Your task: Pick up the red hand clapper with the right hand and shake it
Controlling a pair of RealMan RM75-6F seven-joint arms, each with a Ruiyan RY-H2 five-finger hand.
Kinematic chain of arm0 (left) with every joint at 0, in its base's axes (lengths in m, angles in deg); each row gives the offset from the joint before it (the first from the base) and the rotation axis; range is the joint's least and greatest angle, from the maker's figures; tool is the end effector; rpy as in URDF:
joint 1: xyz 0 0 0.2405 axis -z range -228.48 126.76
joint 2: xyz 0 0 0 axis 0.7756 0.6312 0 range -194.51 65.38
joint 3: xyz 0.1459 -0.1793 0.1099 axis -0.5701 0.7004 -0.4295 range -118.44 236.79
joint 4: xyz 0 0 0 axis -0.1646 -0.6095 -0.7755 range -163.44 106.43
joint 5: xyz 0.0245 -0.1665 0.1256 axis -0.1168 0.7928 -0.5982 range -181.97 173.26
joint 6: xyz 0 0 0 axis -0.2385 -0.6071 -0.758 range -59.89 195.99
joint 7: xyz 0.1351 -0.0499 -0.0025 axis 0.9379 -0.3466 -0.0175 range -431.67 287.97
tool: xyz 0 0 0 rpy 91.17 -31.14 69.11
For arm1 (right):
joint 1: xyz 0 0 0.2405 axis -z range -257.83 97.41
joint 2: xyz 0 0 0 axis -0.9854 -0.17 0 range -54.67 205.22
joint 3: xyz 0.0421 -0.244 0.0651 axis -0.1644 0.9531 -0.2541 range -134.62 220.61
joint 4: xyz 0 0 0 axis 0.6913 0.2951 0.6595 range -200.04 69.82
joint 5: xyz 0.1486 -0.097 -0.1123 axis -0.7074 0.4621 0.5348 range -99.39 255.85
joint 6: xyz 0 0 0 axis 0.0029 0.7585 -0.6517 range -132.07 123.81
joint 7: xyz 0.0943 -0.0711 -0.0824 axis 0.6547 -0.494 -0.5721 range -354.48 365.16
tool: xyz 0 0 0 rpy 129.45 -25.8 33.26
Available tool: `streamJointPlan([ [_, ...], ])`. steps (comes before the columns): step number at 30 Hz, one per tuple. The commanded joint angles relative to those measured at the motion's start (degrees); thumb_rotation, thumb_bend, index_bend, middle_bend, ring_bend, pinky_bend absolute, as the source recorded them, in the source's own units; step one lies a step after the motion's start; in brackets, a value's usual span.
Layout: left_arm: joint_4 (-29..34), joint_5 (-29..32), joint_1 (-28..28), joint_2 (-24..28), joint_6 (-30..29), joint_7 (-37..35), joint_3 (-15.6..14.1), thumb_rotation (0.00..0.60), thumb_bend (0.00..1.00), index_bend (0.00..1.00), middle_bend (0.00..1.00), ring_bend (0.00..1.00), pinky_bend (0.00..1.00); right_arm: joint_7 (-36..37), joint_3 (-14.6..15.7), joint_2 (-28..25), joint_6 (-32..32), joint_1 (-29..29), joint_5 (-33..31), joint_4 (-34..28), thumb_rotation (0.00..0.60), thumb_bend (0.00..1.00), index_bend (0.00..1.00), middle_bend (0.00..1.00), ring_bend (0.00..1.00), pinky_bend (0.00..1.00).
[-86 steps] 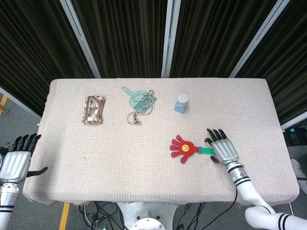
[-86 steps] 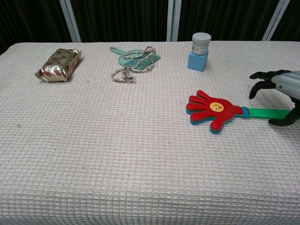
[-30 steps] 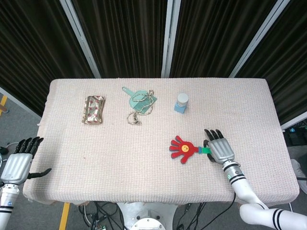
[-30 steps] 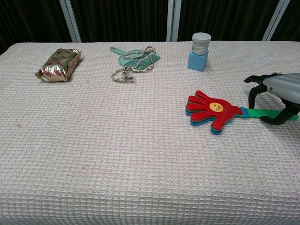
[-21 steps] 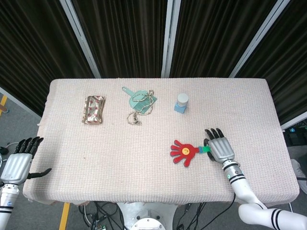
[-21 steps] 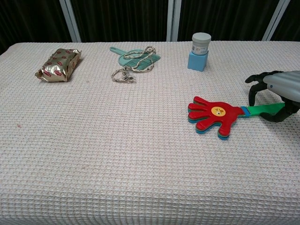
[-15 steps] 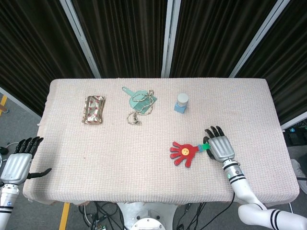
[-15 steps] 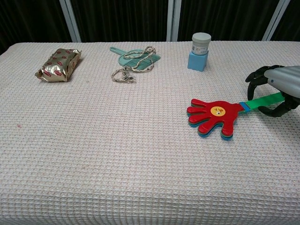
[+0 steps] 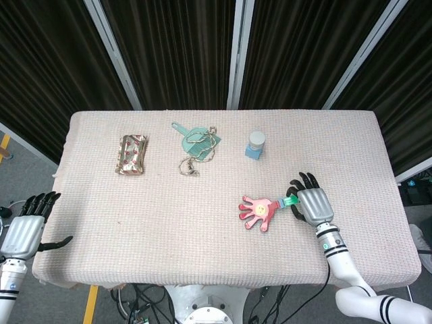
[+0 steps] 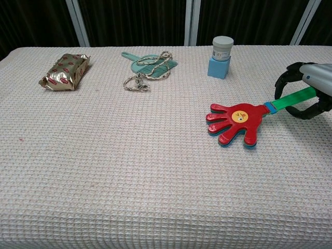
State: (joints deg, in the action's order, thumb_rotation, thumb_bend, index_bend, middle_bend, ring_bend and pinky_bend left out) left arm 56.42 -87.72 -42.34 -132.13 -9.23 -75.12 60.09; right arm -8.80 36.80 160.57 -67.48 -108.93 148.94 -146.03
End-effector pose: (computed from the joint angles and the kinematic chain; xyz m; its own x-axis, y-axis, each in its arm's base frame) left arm -0.3365 0.1953 0.1334 0.4031 0.1381 0.9047 0.9138 -0.0072 -0.4061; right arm -0.2446 -0.3042 0.0196 0.4497 -0.2068 0.8689 -0.8891 -0.1962 0.4135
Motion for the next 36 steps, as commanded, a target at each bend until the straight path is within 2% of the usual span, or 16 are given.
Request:
streamJointPlan([
  [1, -0.1, 0.0, -0.1, -0.1, -0.2, -0.2, 0.0, 0.461, 0.13, 0.04, 0.03, 0.0, 0.04, 2.7, -0.4, 0.8, -0.8, 0.7, 0.7, 1.0, 0.6, 0.52, 0.78, 0.26, 0.04, 0.02],
  [9, -0.9, -0.3, -0.3, -0.6, -1.0, -1.2, 0.2, 0.458, 0.13, 0.04, 0.03, 0.0, 0.04, 9.6, -1.8, 2.1, -1.6, 1.6, 1.3, 2.6, 0.6, 0.61, 0.76, 0.29, 0.13, 0.26],
  [19, -1.8, -0.4, -0.4, -1.1, -1.3, -2.0, 0.3, 0.459, 0.13, 0.04, 0.02, 0.0, 0.04, 13.5, -3.2, 3.3, -2.9, 2.1, 2.1, 4.0, 0.6, 0.71, 0.75, 0.43, 0.31, 0.66],
  [27, -1.9, -0.3, -0.5, -1.1, -1.5, -2.4, 0.5, 0.461, 0.13, 0.04, 0.02, 0.0, 0.05, 19.8, -4.8, 3.6, -4.3, 2.9, 2.9, 3.9, 0.6, 0.75, 0.74, 0.5, 0.45, 0.82],
  [36, -1.8, -0.5, -0.6, -1.3, -1.9, -2.1, 0.6, 0.463, 0.13, 0.04, 0.02, 0.0, 0.05, 30.6, -6.8, 3.7, -7.5, 4.1, 5.0, 4.1, 0.6, 0.79, 0.74, 0.56, 0.58, 0.92],
])
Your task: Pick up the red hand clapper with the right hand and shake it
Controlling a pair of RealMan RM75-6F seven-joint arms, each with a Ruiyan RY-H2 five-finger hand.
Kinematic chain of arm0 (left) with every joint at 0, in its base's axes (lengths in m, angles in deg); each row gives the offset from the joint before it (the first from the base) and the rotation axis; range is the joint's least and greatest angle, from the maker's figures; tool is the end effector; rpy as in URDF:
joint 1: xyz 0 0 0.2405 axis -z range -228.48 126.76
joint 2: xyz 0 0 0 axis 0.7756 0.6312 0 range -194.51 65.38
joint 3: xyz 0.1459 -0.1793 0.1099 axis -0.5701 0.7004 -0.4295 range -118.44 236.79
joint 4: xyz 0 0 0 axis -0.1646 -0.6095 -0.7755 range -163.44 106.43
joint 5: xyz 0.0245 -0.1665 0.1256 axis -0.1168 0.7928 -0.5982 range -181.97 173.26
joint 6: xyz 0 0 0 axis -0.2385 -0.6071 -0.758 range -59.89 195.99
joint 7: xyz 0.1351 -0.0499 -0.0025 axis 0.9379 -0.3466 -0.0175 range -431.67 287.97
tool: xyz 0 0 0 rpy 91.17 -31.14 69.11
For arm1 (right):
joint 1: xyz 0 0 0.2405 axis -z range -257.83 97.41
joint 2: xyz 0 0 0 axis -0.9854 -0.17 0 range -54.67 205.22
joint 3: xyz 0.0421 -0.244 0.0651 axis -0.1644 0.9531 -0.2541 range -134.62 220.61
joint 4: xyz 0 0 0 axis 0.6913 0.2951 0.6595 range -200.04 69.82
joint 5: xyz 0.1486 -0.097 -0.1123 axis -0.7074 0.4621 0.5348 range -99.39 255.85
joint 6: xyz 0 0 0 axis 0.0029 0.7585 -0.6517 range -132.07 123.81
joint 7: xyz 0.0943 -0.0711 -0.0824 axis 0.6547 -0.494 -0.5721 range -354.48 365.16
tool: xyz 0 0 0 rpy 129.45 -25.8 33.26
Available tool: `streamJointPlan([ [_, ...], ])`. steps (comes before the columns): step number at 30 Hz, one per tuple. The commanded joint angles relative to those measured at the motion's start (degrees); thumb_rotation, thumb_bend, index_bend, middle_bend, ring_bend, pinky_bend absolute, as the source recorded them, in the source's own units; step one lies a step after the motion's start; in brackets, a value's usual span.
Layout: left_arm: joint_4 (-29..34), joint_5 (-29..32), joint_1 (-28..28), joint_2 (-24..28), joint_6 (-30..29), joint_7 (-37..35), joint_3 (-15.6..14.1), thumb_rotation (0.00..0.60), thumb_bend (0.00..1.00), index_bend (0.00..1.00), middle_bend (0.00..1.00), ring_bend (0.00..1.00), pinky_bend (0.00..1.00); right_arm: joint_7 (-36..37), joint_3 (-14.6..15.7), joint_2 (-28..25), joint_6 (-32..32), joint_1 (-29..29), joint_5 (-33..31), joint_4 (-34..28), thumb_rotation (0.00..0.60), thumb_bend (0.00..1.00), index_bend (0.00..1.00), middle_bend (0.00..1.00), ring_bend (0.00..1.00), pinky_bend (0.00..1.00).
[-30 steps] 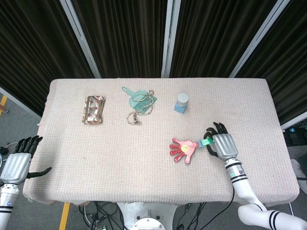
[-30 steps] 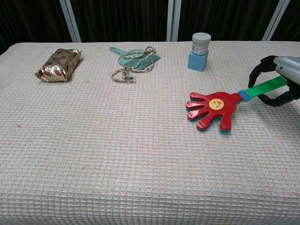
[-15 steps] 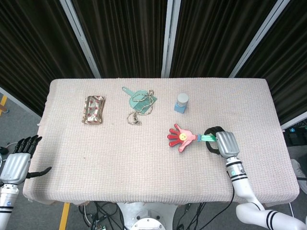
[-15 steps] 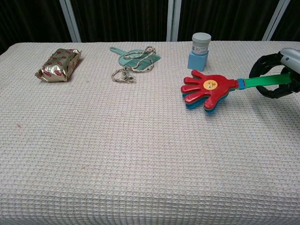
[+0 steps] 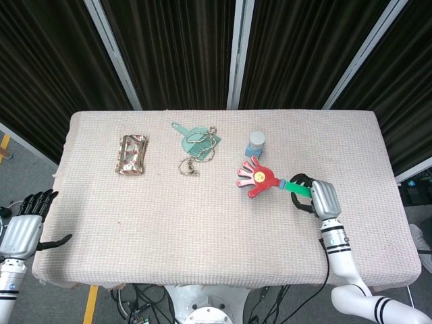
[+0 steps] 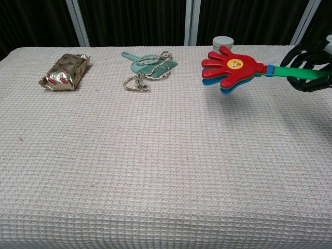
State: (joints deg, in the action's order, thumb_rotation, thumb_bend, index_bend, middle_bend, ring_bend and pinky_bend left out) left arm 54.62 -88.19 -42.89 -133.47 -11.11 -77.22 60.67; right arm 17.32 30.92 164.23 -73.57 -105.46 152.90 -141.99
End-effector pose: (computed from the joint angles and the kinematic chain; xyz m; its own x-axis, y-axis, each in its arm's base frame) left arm -0.3382 0.1954 0.1338 0.3775 0.0992 0.9207 0.9254 -0.0034 -0.3791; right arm -0.2438 -0.3123 0.0339 -0.0219 -0.0875 0.9959 -0.9936 -0.1082 -0.0314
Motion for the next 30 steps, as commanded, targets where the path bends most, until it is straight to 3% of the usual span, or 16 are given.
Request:
streamJointPlan([
  [1, 0.1, 0.0, 0.0, 0.1, 0.0, 0.1, 0.0, 0.465, 0.13, 0.04, 0.02, 0.0, 0.05, 6.2, -1.2, 0.0, -1.7, 0.8, 1.3, 0.0, 0.6, 0.79, 0.74, 0.56, 0.59, 0.92],
  [11, 1.5, 0.1, 0.1, 0.6, -0.2, 1.6, 0.2, 0.473, 0.13, 0.04, 0.02, 0.0, 0.06, 27.8, -2.7, -1.1, -6.4, 2.7, 6.1, 0.3, 0.6, 0.81, 0.76, 0.66, 0.73, 0.95],
  [23, 3.8, 0.2, 0.6, 1.3, 0.1, 3.7, 0.6, 0.481, 0.13, 0.04, 0.02, 0.0, 0.06, 36.0, -4.1, -3.7, -15.4, 5.1, 10.3, -4.0, 0.6, 0.85, 0.91, 0.85, 0.94, 1.0],
  [27, 4.2, 0.2, 0.6, 1.4, 0.0, 4.0, 0.6, 0.485, 0.13, 0.04, 0.02, 0.0, 0.06, 37.2, -3.0, -5.1, -13.6, 5.2, 10.1, -5.7, 0.6, 0.88, 0.94, 0.88, 0.97, 1.0],
  [30, 4.2, 0.3, 0.6, 1.4, 0.1, 4.1, 0.5, 0.485, 0.13, 0.04, 0.02, 0.0, 0.06, 38.7, -0.6, -7.5, -8.6, 4.1, 11.1, -6.5, 0.6, 0.88, 0.97, 0.89, 0.98, 1.0],
])
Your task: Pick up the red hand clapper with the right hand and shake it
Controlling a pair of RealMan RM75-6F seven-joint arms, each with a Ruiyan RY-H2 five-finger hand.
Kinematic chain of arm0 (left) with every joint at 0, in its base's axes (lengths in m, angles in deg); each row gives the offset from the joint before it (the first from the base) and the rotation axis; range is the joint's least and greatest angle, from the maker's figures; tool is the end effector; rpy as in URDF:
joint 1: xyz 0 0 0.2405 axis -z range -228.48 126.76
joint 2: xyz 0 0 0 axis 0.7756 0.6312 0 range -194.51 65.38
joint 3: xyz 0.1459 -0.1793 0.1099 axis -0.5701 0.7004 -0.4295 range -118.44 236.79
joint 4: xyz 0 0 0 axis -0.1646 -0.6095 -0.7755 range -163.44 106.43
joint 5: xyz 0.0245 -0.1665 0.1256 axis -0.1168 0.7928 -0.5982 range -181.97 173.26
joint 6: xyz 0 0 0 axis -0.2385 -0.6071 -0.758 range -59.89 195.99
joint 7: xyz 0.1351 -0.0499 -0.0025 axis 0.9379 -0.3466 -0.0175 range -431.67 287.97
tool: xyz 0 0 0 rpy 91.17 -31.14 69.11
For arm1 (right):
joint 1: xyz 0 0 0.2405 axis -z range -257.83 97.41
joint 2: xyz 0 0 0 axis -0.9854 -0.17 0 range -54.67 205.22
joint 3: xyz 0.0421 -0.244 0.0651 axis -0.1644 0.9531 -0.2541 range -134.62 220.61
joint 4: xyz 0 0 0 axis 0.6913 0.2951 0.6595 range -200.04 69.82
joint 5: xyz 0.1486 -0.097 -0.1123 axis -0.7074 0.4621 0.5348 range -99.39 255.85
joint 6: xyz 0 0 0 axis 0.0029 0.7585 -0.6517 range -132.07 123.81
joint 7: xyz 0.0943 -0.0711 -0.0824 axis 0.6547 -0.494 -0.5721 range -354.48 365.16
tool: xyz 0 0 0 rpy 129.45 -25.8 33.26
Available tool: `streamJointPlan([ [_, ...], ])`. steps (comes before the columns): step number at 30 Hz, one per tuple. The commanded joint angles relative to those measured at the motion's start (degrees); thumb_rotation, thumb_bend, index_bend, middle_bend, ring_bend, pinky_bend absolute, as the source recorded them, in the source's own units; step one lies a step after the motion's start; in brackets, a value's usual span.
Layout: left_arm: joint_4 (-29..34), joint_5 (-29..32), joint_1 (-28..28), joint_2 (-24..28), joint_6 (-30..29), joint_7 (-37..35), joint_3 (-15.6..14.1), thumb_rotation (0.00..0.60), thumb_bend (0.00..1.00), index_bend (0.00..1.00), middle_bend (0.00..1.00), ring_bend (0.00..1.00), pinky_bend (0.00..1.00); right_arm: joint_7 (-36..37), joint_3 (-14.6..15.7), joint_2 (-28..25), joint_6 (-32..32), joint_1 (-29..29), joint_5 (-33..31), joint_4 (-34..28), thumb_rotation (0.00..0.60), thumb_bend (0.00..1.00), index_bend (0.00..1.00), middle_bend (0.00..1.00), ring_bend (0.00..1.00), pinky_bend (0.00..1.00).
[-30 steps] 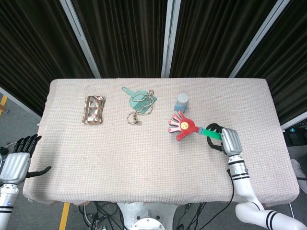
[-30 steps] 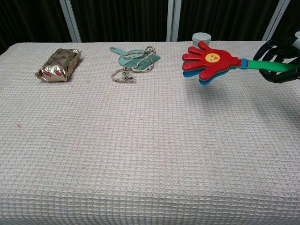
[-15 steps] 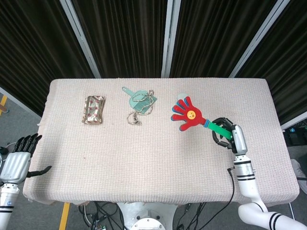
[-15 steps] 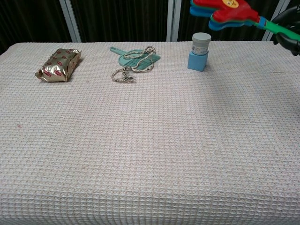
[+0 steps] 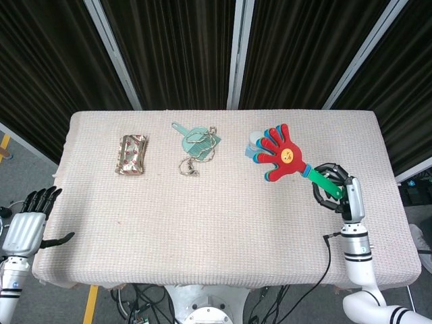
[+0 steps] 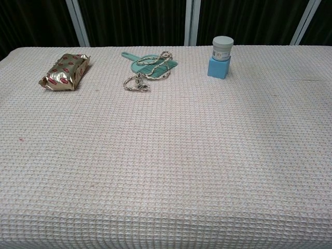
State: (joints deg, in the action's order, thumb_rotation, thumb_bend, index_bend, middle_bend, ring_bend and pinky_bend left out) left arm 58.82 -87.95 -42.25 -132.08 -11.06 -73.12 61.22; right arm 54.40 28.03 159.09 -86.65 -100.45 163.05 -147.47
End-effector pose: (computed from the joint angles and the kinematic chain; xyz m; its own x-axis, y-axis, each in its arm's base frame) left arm -0.3234 0.1995 0.1352 0.3988 0.0916 0.9125 0.9169 -0.0211 -0.3986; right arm -0.2298 -0.2930 0.0931 -0.6097 -0.0369 0.7918 -0.7502 -0.2956 -0.5915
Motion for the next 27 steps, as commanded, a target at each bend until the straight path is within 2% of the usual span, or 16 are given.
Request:
streamJointPlan([
  [1, 0.0, 0.0, 0.0, 0.0, 0.1, 0.0, 0.0, 0.485, 0.13, 0.04, 0.02, 0.0, 0.06, 2.6, 3.0, -3.2, 6.0, -1.3, 1.3, -1.4, 0.6, 0.88, 0.97, 0.89, 0.98, 1.0],
  [5, -0.2, 0.1, 0.0, -0.1, 0.2, -0.1, -0.1, 0.491, 0.13, 0.04, 0.02, 0.0, 0.06, 10.0, 6.2, -6.4, 11.7, -3.5, 4.3, -2.5, 0.6, 0.89, 0.98, 0.9, 0.98, 1.0],
  [10, -0.5, 0.2, -0.1, -0.2, 0.1, -0.5, -0.1, 0.491, 0.13, 0.04, 0.02, 0.0, 0.06, 9.3, 7.5, -7.8, 14.9, -5.6, 5.6, -1.9, 0.6, 0.9, 0.98, 0.9, 0.98, 1.0],
  [12, -0.7, 0.3, -0.1, -0.3, 0.2, -0.6, -0.2, 0.49, 0.13, 0.04, 0.02, 0.0, 0.06, 0.7, 7.9, -9.1, 18.9, -6.9, 3.9, -1.8, 0.6, 0.9, 0.98, 0.9, 0.99, 1.0],
  [15, -1.0, 0.3, -0.2, -0.5, 0.2, -0.9, -0.3, 0.493, 0.13, 0.04, 0.02, 0.0, 0.06, -17.1, 7.8, -9.0, 21.4, -7.4, 0.1, -2.8, 0.6, 0.9, 0.98, 0.9, 0.99, 1.0],
  [17, -1.2, 0.4, -0.2, -0.7, 0.3, -1.0, -0.3, 0.492, 0.13, 0.04, 0.02, 0.0, 0.06, -22.8, 7.2, -8.7, 21.5, -7.1, -2.9, -5.1, 0.6, 0.9, 0.98, 0.9, 0.99, 1.0],
  [19, -1.4, 0.4, -0.2, -0.7, 0.3, -1.1, -0.3, 0.491, 0.13, 0.04, 0.02, 0.0, 0.06, -24.1, 6.4, -8.5, 21.2, -7.0, -4.6, -6.7, 0.6, 0.9, 0.98, 0.9, 0.99, 1.0],
  [22, -1.4, 0.3, -0.2, -0.6, 0.1, -1.3, -0.2, 0.489, 0.13, 0.04, 0.02, 0.0, 0.06, -19.0, 4.7, -7.2, 17.2, -6.2, -3.5, -7.5, 0.6, 0.9, 0.99, 0.9, 0.98, 1.0],
  [27, -1.6, 0.3, -0.2, -0.7, 0.2, -1.6, -0.2, 0.491, 0.13, 0.04, 0.02, 0.0, 0.06, 2.2, 1.8, -5.0, 9.7, -4.1, -0.9, -6.8, 0.6, 0.9, 0.99, 0.9, 0.99, 1.0],
])
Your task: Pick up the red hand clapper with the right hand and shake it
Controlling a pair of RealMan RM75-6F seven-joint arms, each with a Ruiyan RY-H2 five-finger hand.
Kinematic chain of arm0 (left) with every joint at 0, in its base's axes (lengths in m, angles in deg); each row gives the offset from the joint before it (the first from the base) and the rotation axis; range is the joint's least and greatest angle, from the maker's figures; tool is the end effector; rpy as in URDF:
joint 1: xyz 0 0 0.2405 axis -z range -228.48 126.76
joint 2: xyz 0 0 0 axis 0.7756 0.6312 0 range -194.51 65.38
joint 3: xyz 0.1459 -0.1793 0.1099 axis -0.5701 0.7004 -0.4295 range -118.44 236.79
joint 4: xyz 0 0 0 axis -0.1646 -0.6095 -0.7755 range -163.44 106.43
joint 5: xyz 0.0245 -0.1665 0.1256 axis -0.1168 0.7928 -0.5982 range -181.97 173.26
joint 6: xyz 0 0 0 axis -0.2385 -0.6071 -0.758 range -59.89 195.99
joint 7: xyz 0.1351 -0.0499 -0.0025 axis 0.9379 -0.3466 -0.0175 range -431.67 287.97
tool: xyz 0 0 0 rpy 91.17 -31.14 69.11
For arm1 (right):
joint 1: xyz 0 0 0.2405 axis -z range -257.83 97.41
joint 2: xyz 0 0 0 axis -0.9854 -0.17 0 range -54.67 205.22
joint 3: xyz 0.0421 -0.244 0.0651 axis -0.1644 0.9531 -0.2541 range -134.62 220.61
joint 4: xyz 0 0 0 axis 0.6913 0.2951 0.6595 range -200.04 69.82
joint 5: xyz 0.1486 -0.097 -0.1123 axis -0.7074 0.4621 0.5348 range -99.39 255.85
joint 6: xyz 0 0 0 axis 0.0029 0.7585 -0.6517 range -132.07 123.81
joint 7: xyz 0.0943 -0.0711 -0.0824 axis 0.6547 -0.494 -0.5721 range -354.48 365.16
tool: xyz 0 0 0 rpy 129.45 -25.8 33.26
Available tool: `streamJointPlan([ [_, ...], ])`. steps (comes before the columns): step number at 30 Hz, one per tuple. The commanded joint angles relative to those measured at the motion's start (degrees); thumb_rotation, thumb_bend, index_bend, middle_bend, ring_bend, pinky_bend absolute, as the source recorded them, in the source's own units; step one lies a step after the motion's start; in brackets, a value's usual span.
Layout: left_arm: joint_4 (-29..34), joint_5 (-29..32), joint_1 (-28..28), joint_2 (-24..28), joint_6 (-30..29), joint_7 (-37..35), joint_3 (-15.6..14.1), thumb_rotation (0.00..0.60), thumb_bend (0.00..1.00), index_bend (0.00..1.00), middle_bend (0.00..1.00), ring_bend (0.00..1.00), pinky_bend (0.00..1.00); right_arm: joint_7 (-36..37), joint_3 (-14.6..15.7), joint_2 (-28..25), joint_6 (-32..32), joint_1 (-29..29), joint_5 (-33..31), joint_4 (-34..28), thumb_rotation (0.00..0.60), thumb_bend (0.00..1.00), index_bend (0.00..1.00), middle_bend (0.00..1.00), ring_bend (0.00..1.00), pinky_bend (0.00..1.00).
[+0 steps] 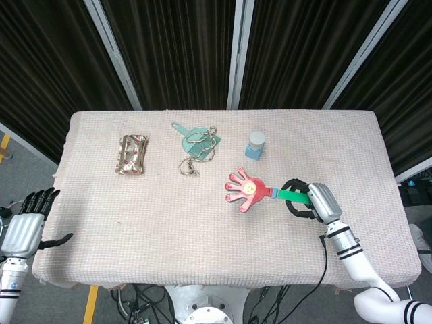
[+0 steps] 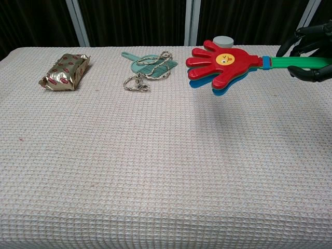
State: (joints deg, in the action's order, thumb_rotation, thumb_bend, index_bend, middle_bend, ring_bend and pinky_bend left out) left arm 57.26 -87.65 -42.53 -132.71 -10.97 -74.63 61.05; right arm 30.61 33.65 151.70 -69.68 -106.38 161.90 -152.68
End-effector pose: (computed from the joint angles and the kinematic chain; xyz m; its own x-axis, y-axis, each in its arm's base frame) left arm -0.3298 0.1979 0.1342 0.3880 0.0960 0.9167 0.9212 -0.0071 -0.3891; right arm -0.2214 -0.3006 0.0695 -0.1079 -0.2578 0.9601 -0.9579 -0.2315 -0.1698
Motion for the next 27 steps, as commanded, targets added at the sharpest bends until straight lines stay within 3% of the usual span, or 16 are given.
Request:
streamJointPlan([
  [1, -0.1, 0.0, 0.1, -0.1, 0.2, 0.0, 0.0, 0.491, 0.13, 0.04, 0.02, 0.0, 0.06, 29.2, -4.0, 2.3, -7.6, 2.0, 0.2, -1.7, 0.6, 0.9, 1.0, 0.9, 0.99, 1.0],
  [10, -0.8, -0.1, 0.1, -0.6, 0.5, -0.4, -0.2, 0.492, 0.13, 0.04, 0.02, 0.0, 0.06, 64.3, -3.4, -2.9, -2.2, 2.8, 0.1, -3.5, 0.6, 0.9, 1.0, 0.9, 0.99, 1.0],
  [15, -0.8, -0.1, 0.1, -0.6, 0.5, -0.2, -0.3, 0.491, 0.13, 0.04, 0.02, 0.0, 0.06, 66.3, -1.5, -2.5, -0.1, 1.8, 2.2, 0.8, 0.6, 0.9, 1.0, 0.9, 0.99, 1.0],
  [19, -0.7, -0.1, 0.2, -0.6, 0.7, -0.2, -0.3, 0.493, 0.13, 0.04, 0.02, 0.0, 0.06, 62.2, 0.6, -2.7, 2.5, 0.4, 3.9, 2.3, 0.6, 0.9, 1.0, 0.9, 0.99, 1.0],
  [22, -0.7, 0.0, 0.2, -0.7, 0.8, 0.0, -0.4, 0.493, 0.13, 0.04, 0.02, 0.0, 0.06, 50.8, 1.5, -2.4, 3.5, -0.3, 4.0, 3.1, 0.6, 0.9, 1.0, 0.9, 0.99, 1.0],
  [27, -0.8, 0.2, 0.2, -0.7, 1.1, -0.1, -0.4, 0.49, 0.13, 0.04, 0.02, 0.0, 0.06, 21.8, 2.2, -2.0, 3.6, -1.0, 3.1, 3.3, 0.6, 0.9, 1.0, 0.9, 0.99, 1.0],
])
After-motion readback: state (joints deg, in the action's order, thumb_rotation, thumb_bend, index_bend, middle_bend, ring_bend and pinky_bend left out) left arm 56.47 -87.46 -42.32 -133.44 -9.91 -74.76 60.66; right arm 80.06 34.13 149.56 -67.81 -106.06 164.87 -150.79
